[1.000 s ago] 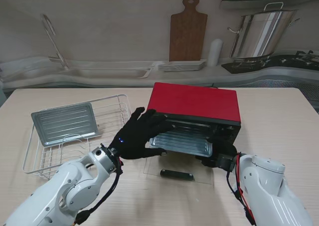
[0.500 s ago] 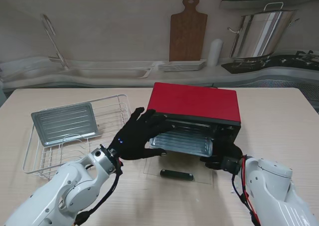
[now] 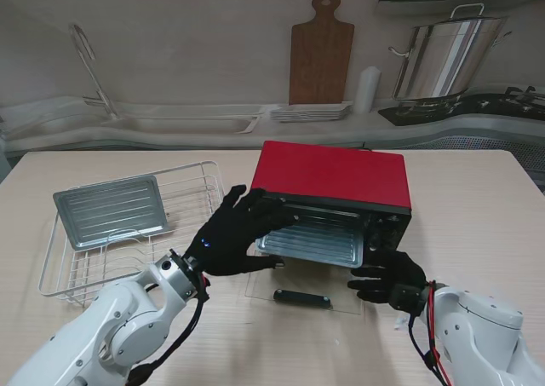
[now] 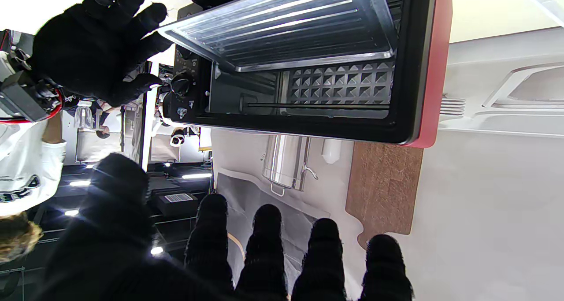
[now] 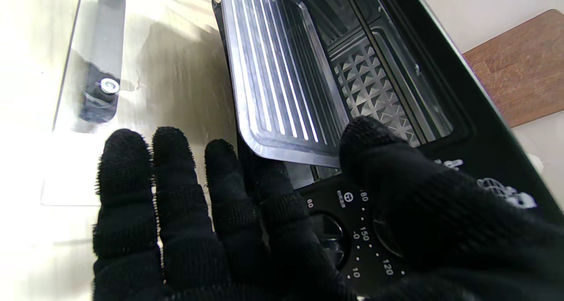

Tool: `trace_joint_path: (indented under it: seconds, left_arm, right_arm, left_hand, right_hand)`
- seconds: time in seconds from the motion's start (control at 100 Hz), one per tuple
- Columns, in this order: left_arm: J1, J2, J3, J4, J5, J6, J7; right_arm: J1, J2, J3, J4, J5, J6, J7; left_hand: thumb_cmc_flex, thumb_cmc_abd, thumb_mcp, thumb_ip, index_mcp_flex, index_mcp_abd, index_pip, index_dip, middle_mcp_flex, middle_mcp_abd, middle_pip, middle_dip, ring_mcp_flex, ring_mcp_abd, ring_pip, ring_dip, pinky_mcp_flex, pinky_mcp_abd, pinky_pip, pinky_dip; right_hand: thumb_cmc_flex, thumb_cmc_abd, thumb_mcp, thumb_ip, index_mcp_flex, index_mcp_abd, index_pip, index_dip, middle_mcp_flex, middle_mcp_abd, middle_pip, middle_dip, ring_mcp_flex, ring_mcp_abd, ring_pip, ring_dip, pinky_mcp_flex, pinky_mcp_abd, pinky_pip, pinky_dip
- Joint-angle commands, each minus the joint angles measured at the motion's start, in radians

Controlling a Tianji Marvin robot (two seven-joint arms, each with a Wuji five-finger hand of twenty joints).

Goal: Slide the trays into the oven

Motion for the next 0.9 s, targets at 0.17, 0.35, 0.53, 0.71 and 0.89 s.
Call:
trace_joint_path:
  seconds: [0.17, 0.35, 0.53, 0.71, 0.89]
  left_arm:
    - [0.015, -0.006, -0.004, -0.017, 0.007, -0.001, -0.008]
    - [0.016, -0.005, -0.003, -0.019, 0.009, 0.0, -0.009]
    - [0.018, -0.005, -0.002, -0.02, 0.01, 0.003, -0.006]
    - [0.018, -0.005, -0.002, -0.02, 0.009, 0.005, -0.009]
    - [0.019, -0.005, -0.005, -0.021, 0.006, 0.005, -0.018]
  right_arm:
    - [-0.077, 0.008, 0.031, -0.036, 0.02, -0.015, 0.059]
    - [-0.134, 0.023, 0.058, -0.06, 0.007, -0.034, 0.118]
    - [-0.199, 0.042, 0.093, -0.086, -0.007, -0.06, 0.207]
    - [-0.263, 0.067, 0.097, -0.113, -0.073, -0.165, 0.288]
    - [-0.309, 0.094, 0.065, -0.143, -0.206, -0.332, 0.33]
  left_hand:
    - [-0.012, 0.039, -0.024, 0.006, -0.005, -0.005, 0.001, 0.012, -0.019, -0.026, 0.001, -0.015, 0.002, -0.025, 0.008, -0.008, -0.013, -0.017, -0.044, -0.019]
    - [-0.013, 0.041, -0.025, 0.006, -0.006, -0.005, 0.0, 0.012, -0.019, -0.027, 0.0, -0.015, 0.001, -0.025, 0.007, -0.008, -0.013, -0.018, -0.044, -0.019]
    - [-0.013, 0.039, -0.025, 0.006, -0.004, -0.006, 0.001, 0.012, -0.018, -0.026, 0.001, -0.015, 0.001, -0.026, 0.007, -0.008, -0.012, -0.017, -0.044, -0.02]
    - [-0.013, 0.04, -0.025, 0.006, -0.005, -0.006, 0.001, 0.012, -0.018, -0.025, 0.0, -0.015, 0.001, -0.024, 0.007, -0.008, -0.013, -0.017, -0.044, -0.02]
    - [-0.013, 0.041, -0.025, 0.006, -0.005, -0.005, 0.0, 0.012, -0.019, -0.026, 0.0, -0.015, 0.001, -0.026, 0.007, -0.008, -0.013, -0.017, -0.044, -0.02]
  right_hand:
    - [-0.054, 0.009, -0.026, 0.031, -0.006, 0.035, -0.026, -0.019, -0.004, 0.033, -0.004, -0.013, -0.015, 0.029, 0.008, 0.002, 0.005, 0.029, -0.016, -0.019]
    - [-0.06, 0.014, -0.028, 0.032, 0.006, 0.04, -0.037, -0.02, 0.004, 0.038, -0.008, -0.016, -0.011, 0.032, 0.011, 0.002, 0.004, 0.033, -0.019, -0.022]
    - [-0.067, 0.019, -0.033, 0.033, 0.016, 0.043, -0.05, -0.017, 0.009, 0.043, -0.015, -0.019, -0.01, 0.036, 0.011, 0.003, 0.006, 0.039, -0.022, -0.026]
    - [-0.074, 0.023, -0.029, 0.036, 0.013, 0.005, -0.068, 0.002, -0.017, 0.007, -0.008, -0.013, -0.048, 0.002, 0.022, 0.012, -0.038, 0.013, -0.017, -0.02]
    - [-0.071, 0.031, -0.014, 0.04, -0.01, -0.034, -0.069, 0.048, -0.061, -0.03, 0.015, -0.001, -0.105, -0.035, 0.041, 0.028, -0.092, 0.001, -0.012, -0.003]
